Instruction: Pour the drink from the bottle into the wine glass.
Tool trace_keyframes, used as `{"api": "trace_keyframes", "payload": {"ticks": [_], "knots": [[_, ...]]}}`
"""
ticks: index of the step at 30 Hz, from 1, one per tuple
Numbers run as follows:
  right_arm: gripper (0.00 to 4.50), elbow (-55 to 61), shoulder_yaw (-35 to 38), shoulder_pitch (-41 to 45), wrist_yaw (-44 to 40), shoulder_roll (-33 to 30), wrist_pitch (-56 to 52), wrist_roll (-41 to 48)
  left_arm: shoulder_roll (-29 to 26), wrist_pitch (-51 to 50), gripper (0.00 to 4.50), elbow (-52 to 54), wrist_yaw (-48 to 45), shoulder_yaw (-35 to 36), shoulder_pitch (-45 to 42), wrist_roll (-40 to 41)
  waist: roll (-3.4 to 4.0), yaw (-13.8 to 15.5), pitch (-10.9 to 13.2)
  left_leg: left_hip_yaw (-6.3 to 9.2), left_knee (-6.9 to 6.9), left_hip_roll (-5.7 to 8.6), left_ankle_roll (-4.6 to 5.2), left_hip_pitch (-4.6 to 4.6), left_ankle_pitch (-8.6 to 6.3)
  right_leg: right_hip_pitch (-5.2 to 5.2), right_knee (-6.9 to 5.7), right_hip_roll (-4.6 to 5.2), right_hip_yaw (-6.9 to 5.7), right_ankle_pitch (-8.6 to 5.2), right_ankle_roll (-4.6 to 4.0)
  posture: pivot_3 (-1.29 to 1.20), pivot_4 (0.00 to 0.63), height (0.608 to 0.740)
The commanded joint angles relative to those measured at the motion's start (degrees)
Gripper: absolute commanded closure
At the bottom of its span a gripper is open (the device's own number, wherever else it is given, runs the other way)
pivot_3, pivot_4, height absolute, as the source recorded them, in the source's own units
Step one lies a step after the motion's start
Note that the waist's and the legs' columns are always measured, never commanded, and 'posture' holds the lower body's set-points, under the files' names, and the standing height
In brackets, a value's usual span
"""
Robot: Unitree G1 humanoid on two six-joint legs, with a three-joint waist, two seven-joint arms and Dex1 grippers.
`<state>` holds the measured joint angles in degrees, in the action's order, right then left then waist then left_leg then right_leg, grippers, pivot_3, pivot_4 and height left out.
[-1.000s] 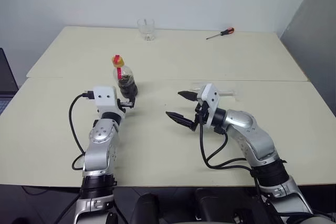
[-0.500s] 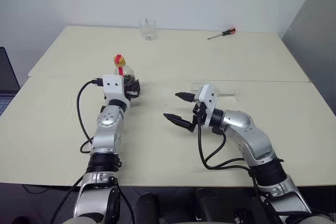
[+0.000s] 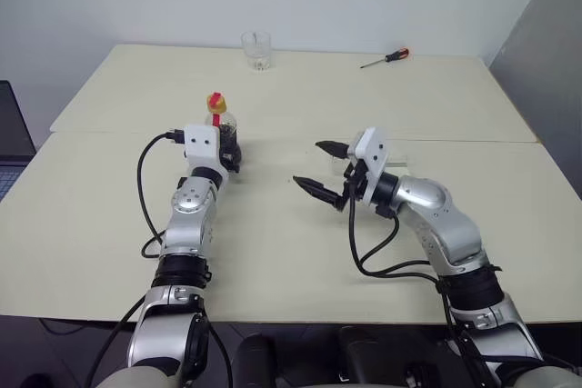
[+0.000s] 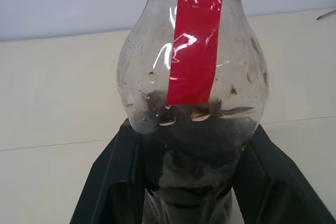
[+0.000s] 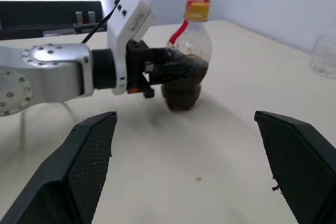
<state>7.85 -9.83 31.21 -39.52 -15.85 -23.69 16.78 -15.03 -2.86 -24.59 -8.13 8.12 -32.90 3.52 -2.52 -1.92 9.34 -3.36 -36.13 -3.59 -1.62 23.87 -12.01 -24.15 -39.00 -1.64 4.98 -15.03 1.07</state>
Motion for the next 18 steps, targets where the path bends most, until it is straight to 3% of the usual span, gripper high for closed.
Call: {"api": "trace_keyframes", "payload": {"ticks": [1,5,9,18], "knots": [[0.0,4.05,5.49,5.27,3.24,0.04,-3.51,3.06,-0.07,-0.96,2.7,6.45,-2.81,-1.85,0.2,0.62,0.0,0.05,0.01,-0.01,0.0,0.0,0.0,0.02,0.0,-0.01,-0.01,0.01,0.0,0.0,-0.01,0.0,0.15,0.74],[0.0,3.25,5.91,14.35,8.01,-0.03,-13.36,2.38,2.63,-6.88,2.71,20.0,-7.35,-7.51,4.41,2.64,0.02,0.04,0.02,-0.06,0.01,-0.01,-0.01,0.04,0.0,-0.07,-0.01,0.06,0.07,0.01,-0.03,0.0,0.15,0.74],[0.0,5.25,6.28,18.08,10.38,1.14,-21.52,4.92,4.53,-13.38,2.77,28.73,-8.99,-10.2,7.68,4.44,0.02,0.07,0.02,-0.01,0.04,-0.01,-0.01,0.09,0.01,-0.07,-0.01,0.14,0.09,0.02,-0.04,0.0,0.15,0.74],[0.0,6.6,5.16,19.05,12.38,0.65,-30.82,5.61,5.02,-17.43,2.79,33.6,-12.52,-12.69,10.54,6.05,0.02,-0.11,0.02,0.03,0.01,0.02,0.0,0.07,0.0,-0.06,-0.02,0.08,0.12,0.01,-0.02,0.0,0.15,0.74]]}}
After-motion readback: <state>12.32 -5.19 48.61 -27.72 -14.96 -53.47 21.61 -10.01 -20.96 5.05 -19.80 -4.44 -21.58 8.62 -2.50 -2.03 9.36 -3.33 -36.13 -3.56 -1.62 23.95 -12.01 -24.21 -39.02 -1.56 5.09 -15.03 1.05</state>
